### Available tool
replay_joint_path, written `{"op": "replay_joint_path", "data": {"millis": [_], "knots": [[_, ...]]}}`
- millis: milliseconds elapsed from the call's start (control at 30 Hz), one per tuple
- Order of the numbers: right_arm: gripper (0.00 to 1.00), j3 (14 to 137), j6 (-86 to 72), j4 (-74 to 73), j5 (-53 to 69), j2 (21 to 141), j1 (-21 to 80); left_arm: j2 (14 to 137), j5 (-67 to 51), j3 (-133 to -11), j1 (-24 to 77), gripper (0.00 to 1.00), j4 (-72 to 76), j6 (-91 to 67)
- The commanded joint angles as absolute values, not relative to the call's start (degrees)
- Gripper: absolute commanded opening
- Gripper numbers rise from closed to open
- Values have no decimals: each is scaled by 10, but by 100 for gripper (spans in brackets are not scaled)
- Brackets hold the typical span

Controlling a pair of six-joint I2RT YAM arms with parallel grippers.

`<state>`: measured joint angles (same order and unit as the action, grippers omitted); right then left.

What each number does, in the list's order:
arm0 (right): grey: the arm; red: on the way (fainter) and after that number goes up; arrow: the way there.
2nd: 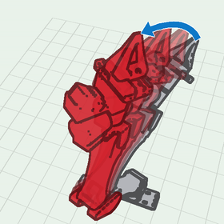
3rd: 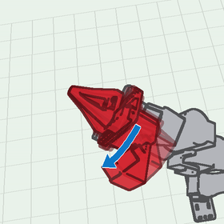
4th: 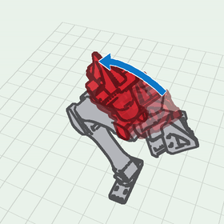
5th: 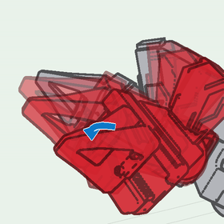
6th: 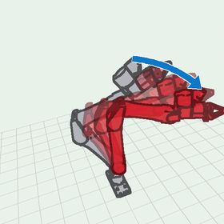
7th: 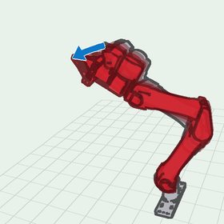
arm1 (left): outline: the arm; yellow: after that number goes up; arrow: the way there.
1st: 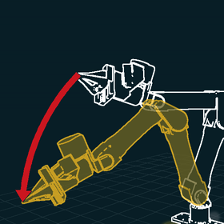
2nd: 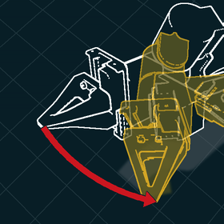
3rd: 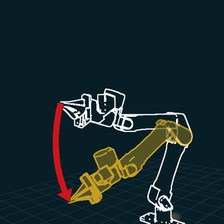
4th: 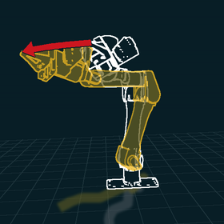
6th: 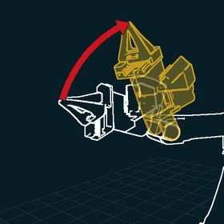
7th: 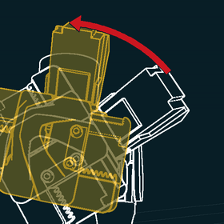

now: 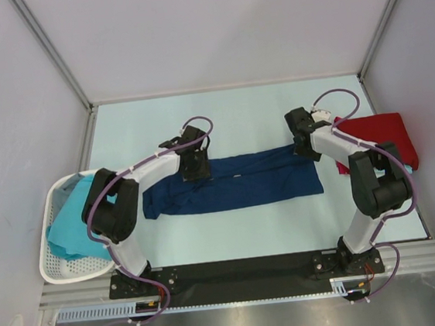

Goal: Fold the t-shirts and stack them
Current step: Fold the other side of the tshirt into a rectangle

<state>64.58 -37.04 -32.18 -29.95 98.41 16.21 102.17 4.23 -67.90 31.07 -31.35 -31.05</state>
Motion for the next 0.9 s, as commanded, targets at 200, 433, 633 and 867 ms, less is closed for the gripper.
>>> {"op": "replay_joint_path", "data": {"millis": [200,433,633,867], "knots": [[44,649,-375,-294,-305,1010,149,989,44,-673,316,50,-310,-316],[40,645,-369,-282,-301,1025,142,989,47,-672,316,50,-311,-316],[17,649,-363,-277,-298,1036,138,989,48,-672,316,50,-312,-317],[35,644,-363,-274,-296,1032,136,988,51,-668,316,50,-313,-321]]}}
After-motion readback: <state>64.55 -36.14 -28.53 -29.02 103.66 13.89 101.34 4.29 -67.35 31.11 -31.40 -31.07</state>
